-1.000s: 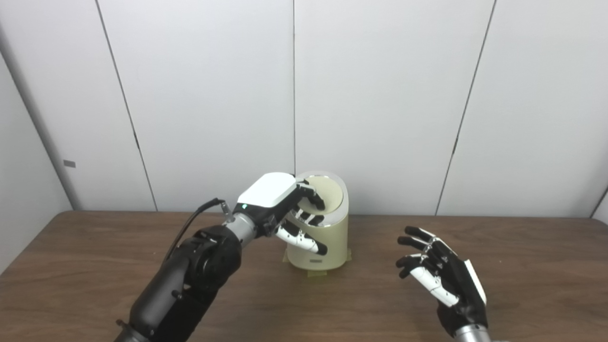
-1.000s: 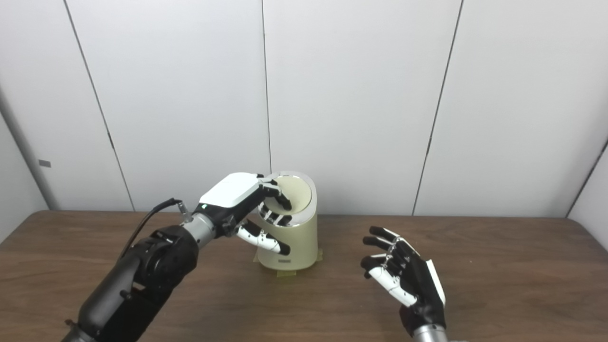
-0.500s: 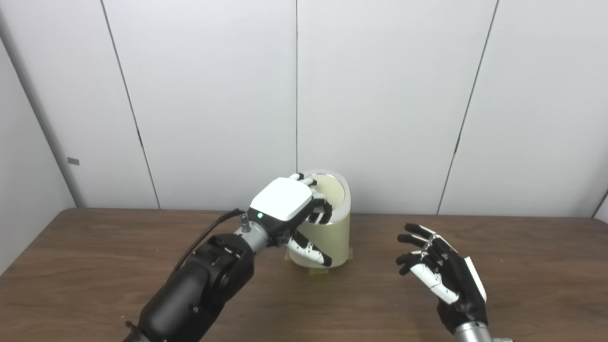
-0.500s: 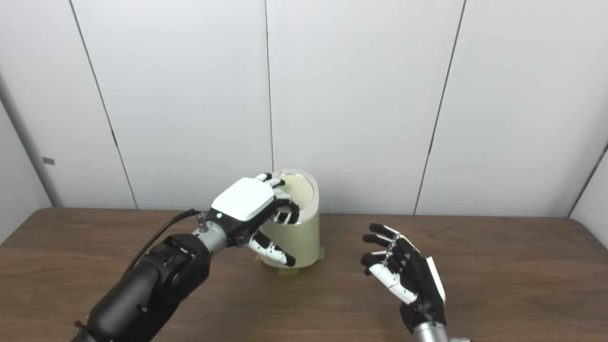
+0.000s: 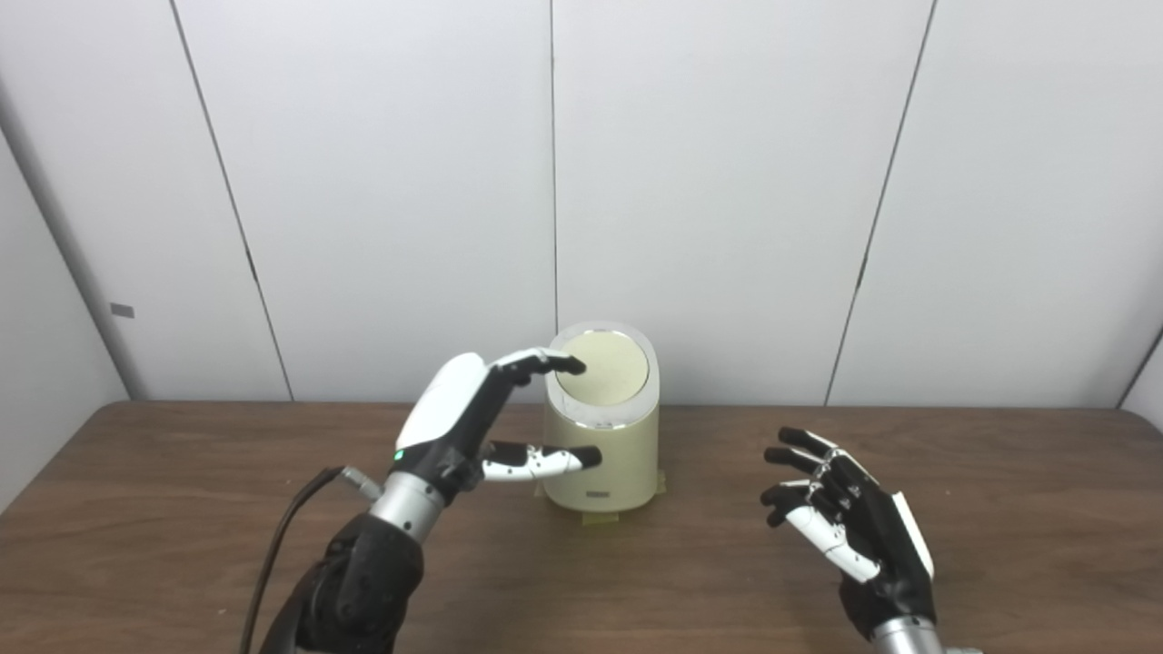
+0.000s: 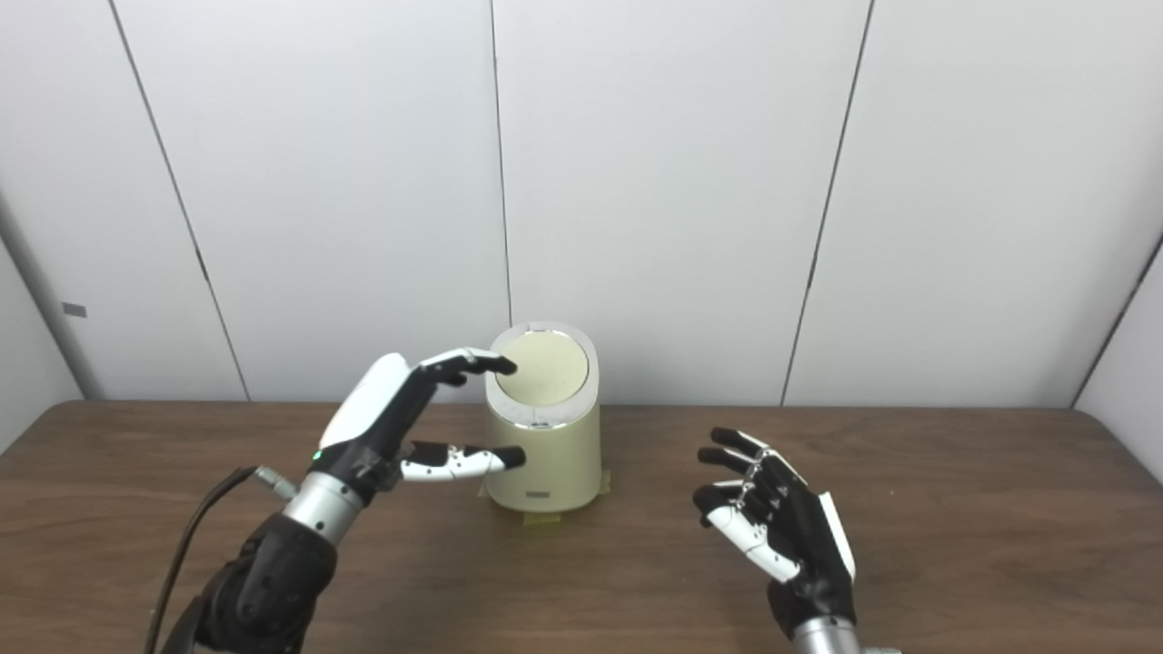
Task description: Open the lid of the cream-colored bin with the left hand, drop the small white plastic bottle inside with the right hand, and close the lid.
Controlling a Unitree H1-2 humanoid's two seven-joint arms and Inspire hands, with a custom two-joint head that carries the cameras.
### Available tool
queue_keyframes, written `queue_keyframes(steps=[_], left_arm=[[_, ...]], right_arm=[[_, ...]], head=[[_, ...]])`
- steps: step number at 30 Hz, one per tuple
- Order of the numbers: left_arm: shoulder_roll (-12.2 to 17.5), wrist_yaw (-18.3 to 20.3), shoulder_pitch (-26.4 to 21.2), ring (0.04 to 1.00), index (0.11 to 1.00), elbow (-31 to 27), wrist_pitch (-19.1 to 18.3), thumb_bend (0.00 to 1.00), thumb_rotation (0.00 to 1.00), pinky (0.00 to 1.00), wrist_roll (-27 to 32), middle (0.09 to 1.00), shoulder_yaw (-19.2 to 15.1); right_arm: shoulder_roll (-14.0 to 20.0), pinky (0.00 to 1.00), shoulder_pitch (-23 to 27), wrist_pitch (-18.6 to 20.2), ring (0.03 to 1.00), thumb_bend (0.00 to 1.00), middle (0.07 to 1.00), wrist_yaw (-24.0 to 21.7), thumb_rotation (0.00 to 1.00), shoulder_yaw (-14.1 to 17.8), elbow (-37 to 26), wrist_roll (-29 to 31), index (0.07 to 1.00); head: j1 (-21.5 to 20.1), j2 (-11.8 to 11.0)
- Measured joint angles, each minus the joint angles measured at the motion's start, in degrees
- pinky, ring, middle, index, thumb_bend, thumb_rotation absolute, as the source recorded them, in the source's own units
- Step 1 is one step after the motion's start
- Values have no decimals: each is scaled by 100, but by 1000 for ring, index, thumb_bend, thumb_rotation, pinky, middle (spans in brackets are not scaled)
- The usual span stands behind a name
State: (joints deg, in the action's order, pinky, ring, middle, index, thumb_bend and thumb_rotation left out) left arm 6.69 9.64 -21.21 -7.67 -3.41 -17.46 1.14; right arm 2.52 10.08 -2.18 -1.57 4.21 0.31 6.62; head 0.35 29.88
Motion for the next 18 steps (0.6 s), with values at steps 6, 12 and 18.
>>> queue_keyframes(steps=[6, 12, 18], left_arm=[[-278, -245, 790, 785, 842, -181, -19, 717, 285, 647, 1214, 811, -676], [-245, -268, 1211, 789, 842, 174, 9, 696, 245, 643, 1870, 809, -903], [-161, -234, 1252, 755, 832, 287, 30, 730, 244, 609, 2074, 794, -843]], right_arm=[[81, 544, 25, -253, 689, 777, 768, 60, 256, 5, 193, -231, 749], [126, 651, 24, -323, 728, 878, 794, 115, 289, -1, 264, -367, 765], [124, 652, 19, -270, 765, 907, 808, 165, 284, -47, 191, -488, 785]], head=[[0, -9], [-44, 35], [-44, 53]])
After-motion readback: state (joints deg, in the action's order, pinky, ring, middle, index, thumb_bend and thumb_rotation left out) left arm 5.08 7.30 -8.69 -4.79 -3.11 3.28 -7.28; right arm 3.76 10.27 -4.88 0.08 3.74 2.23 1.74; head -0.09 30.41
